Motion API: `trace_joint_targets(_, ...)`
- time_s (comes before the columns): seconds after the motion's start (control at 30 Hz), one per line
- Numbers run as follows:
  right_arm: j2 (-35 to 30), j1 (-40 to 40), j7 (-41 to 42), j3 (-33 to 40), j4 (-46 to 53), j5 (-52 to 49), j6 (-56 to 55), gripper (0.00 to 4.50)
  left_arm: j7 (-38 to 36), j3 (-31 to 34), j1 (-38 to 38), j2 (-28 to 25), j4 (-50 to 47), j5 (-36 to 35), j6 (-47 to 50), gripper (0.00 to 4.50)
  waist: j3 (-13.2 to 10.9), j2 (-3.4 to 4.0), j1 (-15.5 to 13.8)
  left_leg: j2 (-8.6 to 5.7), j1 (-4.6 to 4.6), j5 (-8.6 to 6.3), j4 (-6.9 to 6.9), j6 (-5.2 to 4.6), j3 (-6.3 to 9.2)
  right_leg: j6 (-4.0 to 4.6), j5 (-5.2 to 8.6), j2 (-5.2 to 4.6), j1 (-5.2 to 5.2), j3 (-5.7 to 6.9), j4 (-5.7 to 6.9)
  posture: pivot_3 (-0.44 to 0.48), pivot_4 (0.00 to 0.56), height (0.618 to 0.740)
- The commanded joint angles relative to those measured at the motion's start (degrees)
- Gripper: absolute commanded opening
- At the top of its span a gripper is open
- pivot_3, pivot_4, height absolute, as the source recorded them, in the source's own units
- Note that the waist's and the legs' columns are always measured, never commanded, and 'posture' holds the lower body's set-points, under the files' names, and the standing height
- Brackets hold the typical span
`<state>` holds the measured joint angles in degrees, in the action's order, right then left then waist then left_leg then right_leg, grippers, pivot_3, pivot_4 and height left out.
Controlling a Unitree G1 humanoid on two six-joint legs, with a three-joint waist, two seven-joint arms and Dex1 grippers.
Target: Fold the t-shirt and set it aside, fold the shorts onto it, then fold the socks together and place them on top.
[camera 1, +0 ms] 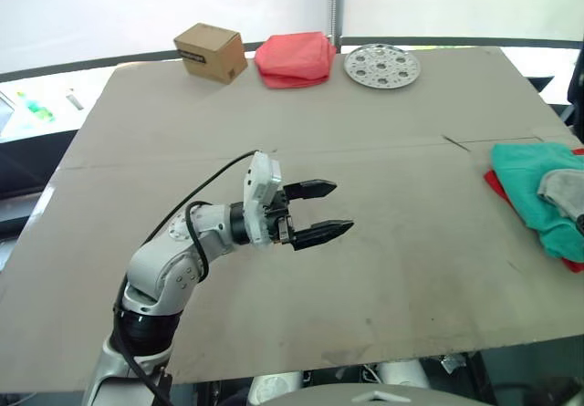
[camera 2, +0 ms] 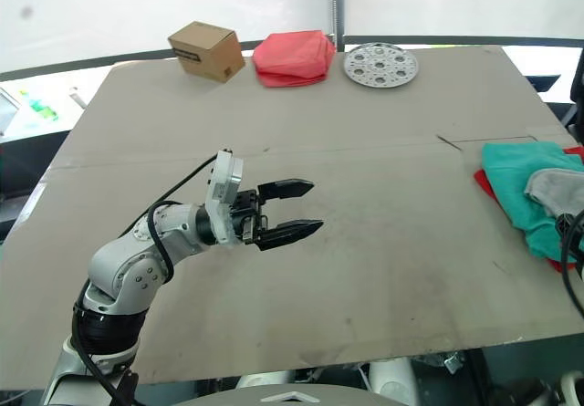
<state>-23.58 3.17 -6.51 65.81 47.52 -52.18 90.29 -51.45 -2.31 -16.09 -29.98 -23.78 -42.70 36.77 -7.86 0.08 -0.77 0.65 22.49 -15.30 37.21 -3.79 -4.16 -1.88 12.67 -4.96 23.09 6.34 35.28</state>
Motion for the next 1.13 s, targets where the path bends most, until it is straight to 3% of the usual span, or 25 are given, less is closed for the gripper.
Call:
trace_joint_targets(0.03,-0.3,-7.9,13.8,-10.1,10.7,-3.5,-13.9,4.48,2.8,0.5,1.5,0.4,-2.8,1.0,-0.8,4.50,0.0,-0.26,1.2,0.12,-0.07,-0.10,0.00,-0.13,-0.02,-0.02,0.00,0.04,-0.01,-0.13,-0.05,0.000,0.150,0.736)
trace_joint_targets(0.13,0.1,-5.8,16.3,-24.9,11.1,3.5,-25.9,4.48,8.0,2.2,2.7,1.5,-2.7,2.6,-1.0,4.50,-0.1,-0.22,1.8,0.13,-0.33,-0.20,0.00,-0.27,-0.06,-0.01,0.02,0.08,-0.06,-0.32,-0.13,0.000,0.150,0.736)
trace_joint_targets(0.27,-2.6,-0.6,22.1,-44.3,3.7,13.5,-38.7,4.48,15.4,6.3,3.7,3.2,-2.1,3.2,-0.2,4.50,-0.2,-0.48,1.3,0.14,-0.39,-0.24,0.01,-0.24,0.04,0.19,0.12,0.17,-0.07,-0.31,-0.36,0.000,0.150,0.736)
trace_joint_targets(0.4,-4.8,6.8,29.2,-58.5,-6.5,22.3,-50.0,4.48,18.5,12.5,7.4,2.0,-3.7,2.2,-0.4,4.50,-0.2,-0.56,0.8,0.04,-0.31,-0.03,-0.03,0.03,0.09,0.25,-0.16,0.35,-0.08,-0.64,-0.34,0.000,0.150,0.736)
trace_joint_targets(0.47,-7.0,7.3,33.7,-61.3,-9.4,24.3,-53.9,4.48,17.6,14.7,9.8,0.3,-5.0,1.3,0.0,4.50,-0.2,-0.58,0.6,0.03,-0.31,-0.06,-0.08,0.12,0.08,0.38,-0.24,0.38,-0.05,-0.68,-0.35,0.000,0.150,0.736)
trace_joint_targets(0.67,-15.4,-0.5,46.2,-57.2,-12.5,23.4,-60.6,4.48,10.5,21.8,21.4,-8.1,-8.6,-2.6,1.5,4.50,-0.2,-0.60,-0.5,0.02,-0.31,-0.14,-0.23,0.21,0.12,0.33,-0.19,0.30,-0.09,-0.56,-0.54,0.000,0.150,0.736)
trace_joint_targets(0.77,-18.8,-10.5,50.1,-49.5,-11.5,23.0,-61.9,4.48,5.9,26.3,28.7,-11.9,-7.9,-2.0,0.9,4.50,-0.3,-0.51,-0.3,0.03,-0.44,-0.21,-0.15,0.18,0.11,0.33,0.08,0.21,-0.24,-0.56,-0.55,0.000,0.150,0.736)
trace_joint_targets(0.97,-18.3,-24.5,52.8,-39.7,-8.5,21.8,-64.3,4.48,2.0,31.3,35.8,-14.0,-7.2,-1.8,-0.5,4.50,-0.3,-0.36,-0.2,0.06,-0.56,-0.54,-0.14,0.09,0.12,0.36,0.07,-0.11,-0.22,-0.32,-0.48,0.000,0.150,0.736)
trace_joint_targets(1.13,-17.3,-28.5,54.0,-36.2,-9.5,21.5,-66.2,4.48,0.2,33.6,39.2,-14.4,-6.8,-0.7,-1.4,4.50,-0.3,-0.42,0.0,0.08,-0.52,-0.55,-0.14,0.09,0.10,0.37,0.07,-0.15,-0.12,-0.29,-0.49,0.000,0.150,0.736)
